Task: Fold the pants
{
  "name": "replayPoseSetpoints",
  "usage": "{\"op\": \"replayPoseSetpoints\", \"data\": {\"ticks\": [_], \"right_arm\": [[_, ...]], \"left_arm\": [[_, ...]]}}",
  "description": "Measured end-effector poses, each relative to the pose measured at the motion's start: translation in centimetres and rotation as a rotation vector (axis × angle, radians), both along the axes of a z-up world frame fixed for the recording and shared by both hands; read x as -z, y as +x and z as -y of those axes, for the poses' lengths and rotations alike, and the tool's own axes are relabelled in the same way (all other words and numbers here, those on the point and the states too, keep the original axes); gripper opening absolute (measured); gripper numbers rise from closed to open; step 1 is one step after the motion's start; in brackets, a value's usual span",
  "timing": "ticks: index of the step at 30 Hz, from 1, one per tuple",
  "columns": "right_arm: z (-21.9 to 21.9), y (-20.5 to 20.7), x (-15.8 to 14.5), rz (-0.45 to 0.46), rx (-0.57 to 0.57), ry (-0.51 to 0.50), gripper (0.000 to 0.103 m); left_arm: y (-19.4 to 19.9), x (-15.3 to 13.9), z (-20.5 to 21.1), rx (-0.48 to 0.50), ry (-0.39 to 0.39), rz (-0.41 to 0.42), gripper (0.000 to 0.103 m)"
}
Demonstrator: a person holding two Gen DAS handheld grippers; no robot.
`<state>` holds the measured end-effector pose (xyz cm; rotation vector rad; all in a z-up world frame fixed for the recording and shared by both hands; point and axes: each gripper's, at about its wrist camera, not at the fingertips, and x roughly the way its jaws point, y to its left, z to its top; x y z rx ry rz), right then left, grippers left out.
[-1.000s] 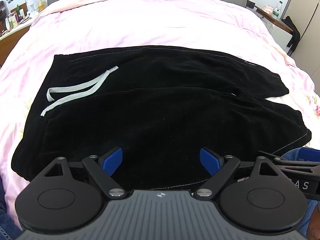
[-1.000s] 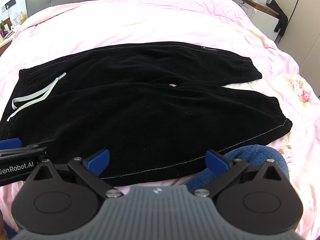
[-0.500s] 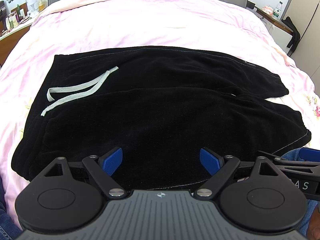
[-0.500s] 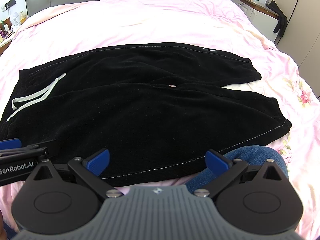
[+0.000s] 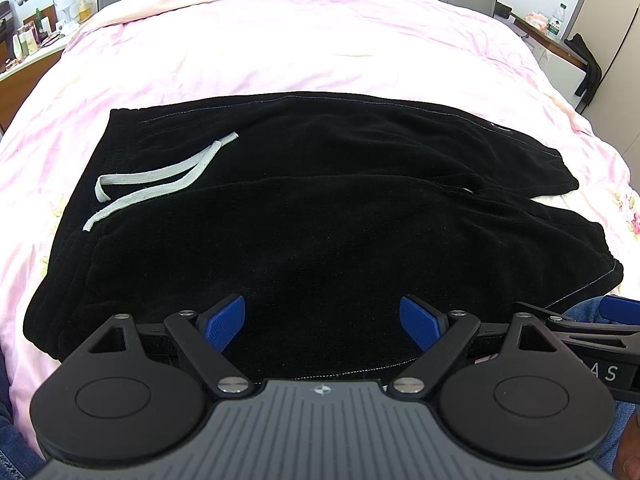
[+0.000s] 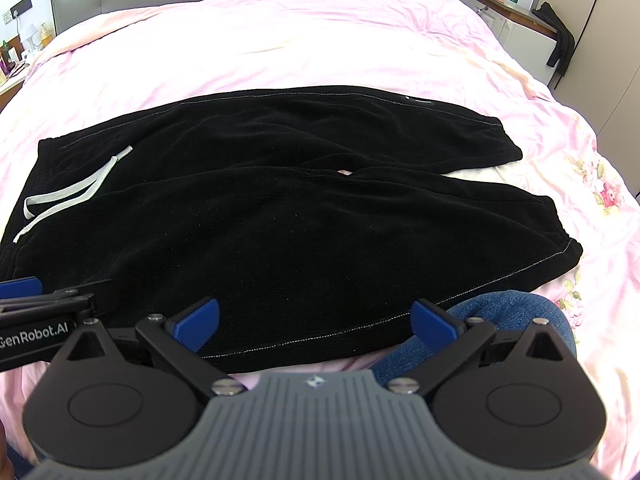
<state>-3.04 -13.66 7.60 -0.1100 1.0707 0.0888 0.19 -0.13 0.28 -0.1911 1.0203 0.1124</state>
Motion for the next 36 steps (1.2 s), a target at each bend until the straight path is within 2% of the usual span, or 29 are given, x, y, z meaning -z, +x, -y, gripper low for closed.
{"op": "replayPoseSetpoints", "data": {"ticks": [36], "right_arm": [[-0.12,0.24,-0.35,0.009,-0.005,-0.010,0.098]], "left_arm": [[0.07,0.05,-0.53,-0.006,-0.006,-0.005,0.102]]}}
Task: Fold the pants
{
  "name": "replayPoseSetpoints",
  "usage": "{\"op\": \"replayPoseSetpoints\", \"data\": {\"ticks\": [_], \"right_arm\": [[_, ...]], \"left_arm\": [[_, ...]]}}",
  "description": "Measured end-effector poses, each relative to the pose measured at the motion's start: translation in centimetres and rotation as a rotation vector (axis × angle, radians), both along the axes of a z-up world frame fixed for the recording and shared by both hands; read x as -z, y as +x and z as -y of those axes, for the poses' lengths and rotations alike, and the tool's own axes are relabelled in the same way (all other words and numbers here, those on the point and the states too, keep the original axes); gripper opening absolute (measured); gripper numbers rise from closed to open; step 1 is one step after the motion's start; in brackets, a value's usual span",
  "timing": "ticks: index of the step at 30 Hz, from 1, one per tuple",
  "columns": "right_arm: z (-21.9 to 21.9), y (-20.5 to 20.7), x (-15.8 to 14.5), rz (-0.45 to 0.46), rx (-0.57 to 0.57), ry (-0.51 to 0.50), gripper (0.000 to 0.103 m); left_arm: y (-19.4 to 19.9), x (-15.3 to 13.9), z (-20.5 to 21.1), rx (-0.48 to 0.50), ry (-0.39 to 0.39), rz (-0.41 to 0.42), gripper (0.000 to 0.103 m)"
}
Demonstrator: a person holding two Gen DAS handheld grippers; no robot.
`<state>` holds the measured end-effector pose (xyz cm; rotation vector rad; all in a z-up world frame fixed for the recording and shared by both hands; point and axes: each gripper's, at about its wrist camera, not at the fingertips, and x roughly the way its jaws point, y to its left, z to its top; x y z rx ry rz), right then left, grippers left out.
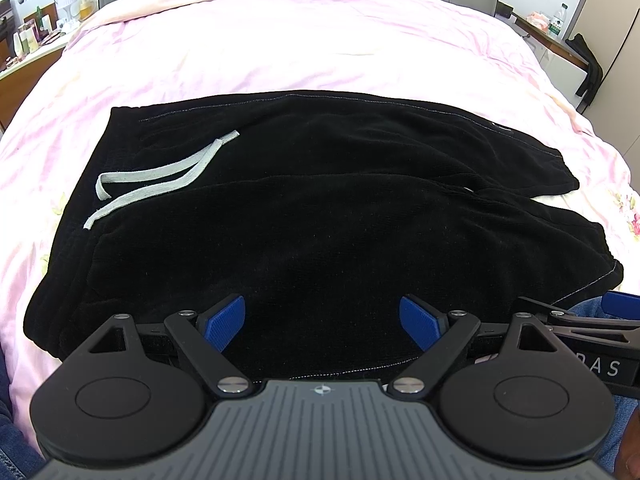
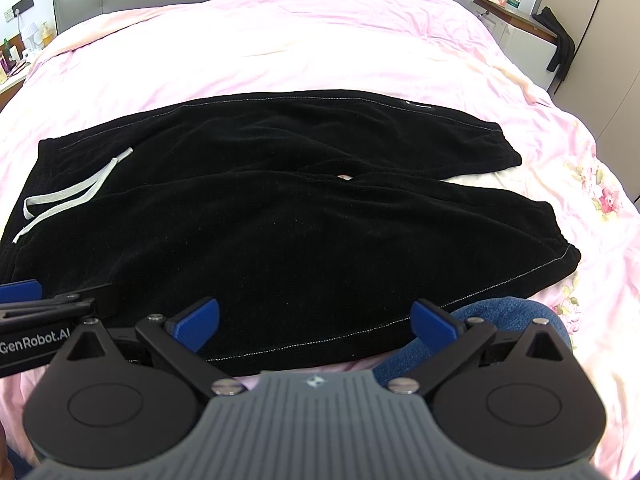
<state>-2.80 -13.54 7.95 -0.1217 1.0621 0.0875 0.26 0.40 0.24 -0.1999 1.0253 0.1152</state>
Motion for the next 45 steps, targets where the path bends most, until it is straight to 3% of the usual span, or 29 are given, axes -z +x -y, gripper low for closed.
{"op": "replayPoseSetpoints", "data": {"ticks": [15,20,25,35,40,45], "right_arm": [[-0.1,-0.2,0.2,0.004,-0.002,0.001,0.098],[0.7,0.1,-0.1,0.028,-0.006,0.044,0.098],[3.2,1.1,-0.1,0.067,0.034,0.078,0.098],[9.0,4.2,0.8,0.115,0.129,0.105,0.098],[11.8,5.4,1.1,0.132,0.160,0.063,0.098],[14.7,6.4,1.3,0.198,0.178,-0.062,0.098]], "left_arm": [[0.0,0.2,-0.1,0.002,-0.006,0.001,0.102],[-0.1,0.9,-1.2,-0.009,-0.022,0.000,0.102],[-0.8,2.3,-4.8,-0.098,-0.078,-0.007,0.102],[-3.0,5.4,-13.5,-0.325,-0.078,-0.064,0.102],[-4.3,6.1,-16.1,-0.414,-0.020,-0.071,0.102],[-5.3,7.4,-18.1,-0.473,-0.034,-0.089,0.102]]}}
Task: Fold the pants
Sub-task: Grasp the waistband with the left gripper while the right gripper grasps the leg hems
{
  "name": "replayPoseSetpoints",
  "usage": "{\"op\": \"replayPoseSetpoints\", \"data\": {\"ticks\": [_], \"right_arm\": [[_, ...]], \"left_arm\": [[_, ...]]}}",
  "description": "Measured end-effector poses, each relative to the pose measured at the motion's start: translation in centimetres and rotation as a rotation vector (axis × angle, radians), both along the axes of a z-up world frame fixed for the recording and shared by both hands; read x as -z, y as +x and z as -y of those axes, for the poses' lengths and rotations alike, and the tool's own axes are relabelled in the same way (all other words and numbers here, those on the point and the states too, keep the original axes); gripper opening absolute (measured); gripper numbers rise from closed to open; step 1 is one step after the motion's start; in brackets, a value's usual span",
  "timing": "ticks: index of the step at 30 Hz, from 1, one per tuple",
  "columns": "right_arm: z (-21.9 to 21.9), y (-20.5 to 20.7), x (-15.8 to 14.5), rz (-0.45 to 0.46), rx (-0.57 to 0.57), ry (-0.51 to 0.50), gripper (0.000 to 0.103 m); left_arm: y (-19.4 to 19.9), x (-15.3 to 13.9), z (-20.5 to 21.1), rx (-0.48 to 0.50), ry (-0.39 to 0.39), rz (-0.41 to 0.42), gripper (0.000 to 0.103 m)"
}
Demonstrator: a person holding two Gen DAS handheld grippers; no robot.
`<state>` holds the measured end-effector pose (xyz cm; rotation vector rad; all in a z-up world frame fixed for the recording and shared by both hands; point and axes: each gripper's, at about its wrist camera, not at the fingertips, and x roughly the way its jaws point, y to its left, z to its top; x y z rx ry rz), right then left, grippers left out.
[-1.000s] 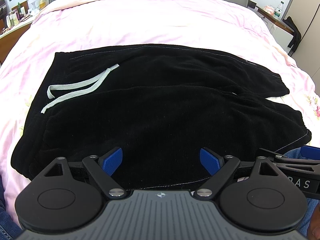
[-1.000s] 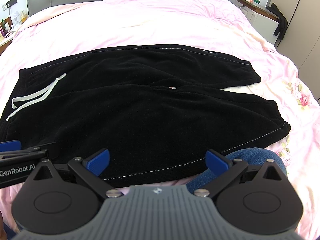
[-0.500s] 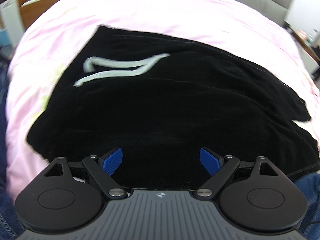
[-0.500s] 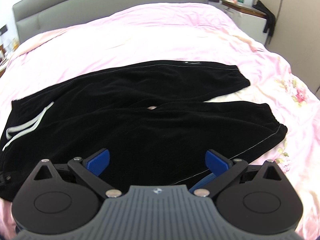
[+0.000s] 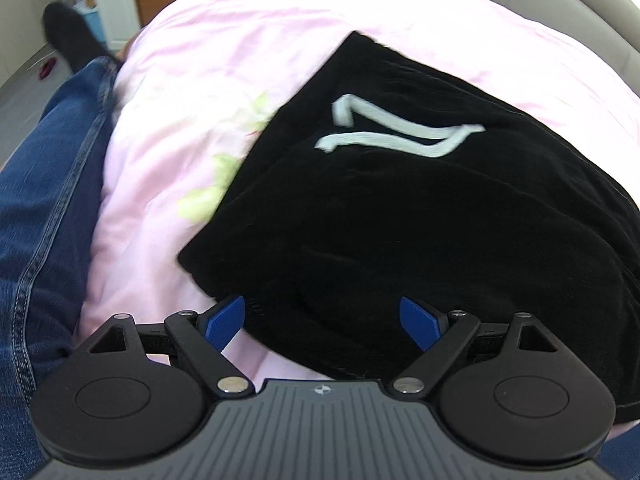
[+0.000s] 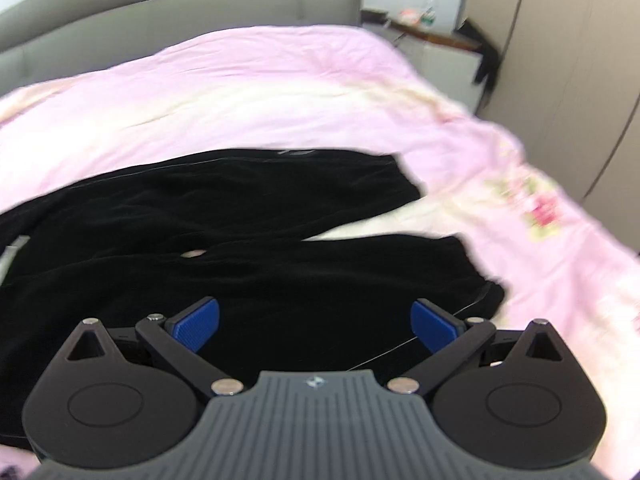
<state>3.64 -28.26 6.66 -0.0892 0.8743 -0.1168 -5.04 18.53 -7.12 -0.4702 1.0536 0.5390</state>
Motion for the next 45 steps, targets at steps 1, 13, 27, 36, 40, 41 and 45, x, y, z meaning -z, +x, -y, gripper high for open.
{"op": "replayPoseSetpoints", "data": {"ticks": [1,13,27,36,40,41,45], "right_arm": [[0.9,0.3,0.1,0.016,0.004,-0.024,0.098],[15.5,5.8,5.8,0.040,0.191,0.138,0.098],[27.6,4.3,17.4,0.031,0.730,0.769,0.055],[27.5,5.2,18.9,0.078,0.671,0.909,0.016],[27.9,4.9,18.1,0.108,0.649,0.923,0.004],[28.1,4.8,17.7,0.128,0.640,0.951,0.004],[28.1,5.8,14.5,0.207,0.567,1.038,0.003]], "left_arm": [[-0.4,0.2,-0.2,-0.010,0.004,-0.005,0.102],[-3.1,2.7,-1.2,-0.118,-0.090,0.038,0.102],[-5.4,5.3,-2.8,-0.280,-0.356,0.177,0.101],[-6.0,5.9,-5.2,-0.405,-0.477,0.337,0.060],[-6.0,4.4,-5.5,-0.389,-0.452,0.373,0.023],[-6.0,3.9,-5.5,-0.381,-0.458,0.396,0.023],[-5.0,1.1,-6.1,-0.311,-0.472,0.467,0.022]]}}
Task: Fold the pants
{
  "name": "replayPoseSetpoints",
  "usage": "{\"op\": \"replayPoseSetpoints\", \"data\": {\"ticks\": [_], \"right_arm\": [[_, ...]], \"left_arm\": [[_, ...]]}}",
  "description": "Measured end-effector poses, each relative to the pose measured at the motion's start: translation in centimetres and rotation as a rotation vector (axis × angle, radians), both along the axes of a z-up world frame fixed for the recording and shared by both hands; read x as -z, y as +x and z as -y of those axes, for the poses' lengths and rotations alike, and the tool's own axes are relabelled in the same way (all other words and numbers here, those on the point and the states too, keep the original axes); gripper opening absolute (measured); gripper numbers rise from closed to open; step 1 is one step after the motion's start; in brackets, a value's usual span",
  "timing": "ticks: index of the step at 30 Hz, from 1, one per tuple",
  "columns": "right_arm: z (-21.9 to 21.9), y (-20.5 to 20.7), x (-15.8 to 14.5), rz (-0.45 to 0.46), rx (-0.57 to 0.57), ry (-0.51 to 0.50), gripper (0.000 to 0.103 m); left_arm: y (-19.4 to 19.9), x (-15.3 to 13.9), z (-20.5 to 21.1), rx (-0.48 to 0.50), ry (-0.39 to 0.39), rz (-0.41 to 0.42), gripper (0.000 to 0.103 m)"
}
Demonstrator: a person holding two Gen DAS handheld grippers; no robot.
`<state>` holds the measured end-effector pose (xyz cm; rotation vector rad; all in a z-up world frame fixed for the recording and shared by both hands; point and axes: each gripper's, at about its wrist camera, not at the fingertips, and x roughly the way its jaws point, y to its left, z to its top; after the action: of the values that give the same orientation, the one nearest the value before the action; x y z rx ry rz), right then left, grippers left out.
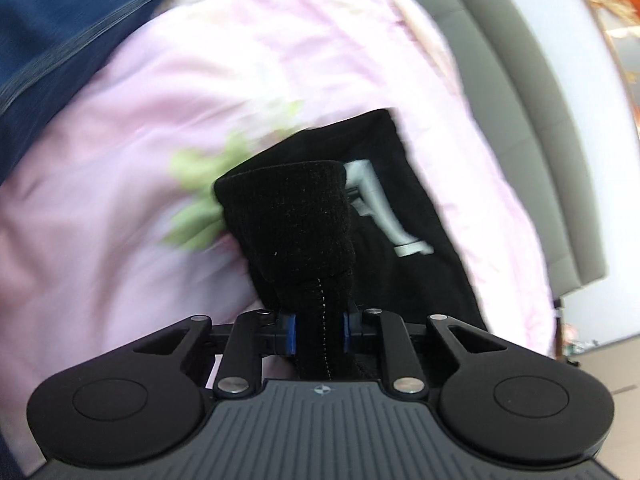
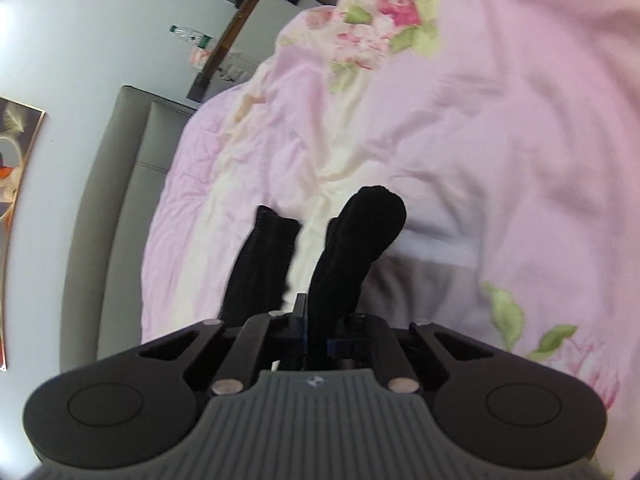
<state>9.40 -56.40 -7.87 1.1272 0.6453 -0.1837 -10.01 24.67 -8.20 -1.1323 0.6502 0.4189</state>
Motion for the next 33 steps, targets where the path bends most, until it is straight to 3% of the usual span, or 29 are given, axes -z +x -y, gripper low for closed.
{"op": "replayPoseSetpoints", "data": {"ticks": [7,13,17,23,30,33], "right_arm": [[-1.8,4.4,-6.2,0.130,-0.054,-0.001,0.003],[-3.4,8.8,-7.9,0.117,-0.044,0.009,0.003],[-3.6,11.6,-6.4,0.016,0.050,0.062,0.003],[-5.4,19.2,-4.7,-0.073,0.085,0.058,0.003],[-8.8,28.4,-2.2,-0.145,0.114,0.008,0.003],[-10.1,31.7,0.1,-0.202,0.086,-0.046,0.005]], "left_arm": [[4.2,-5.6,-1.2,0.057,0.050,0.111,0.022],[9.3,-7.0,-2.6,0.075,0.055,0.120,0.022],[12.3,-6.1,-4.8,0.053,-0.018,0.117,0.022],[20.8,-4.6,-8.0,0.020,-0.073,0.054,0.022],[27.6,-0.1,-11.1,-0.111,-0.210,0.036,0.022],[28.7,3.9,-12.4,-0.203,-0.332,0.036,0.023]]}}
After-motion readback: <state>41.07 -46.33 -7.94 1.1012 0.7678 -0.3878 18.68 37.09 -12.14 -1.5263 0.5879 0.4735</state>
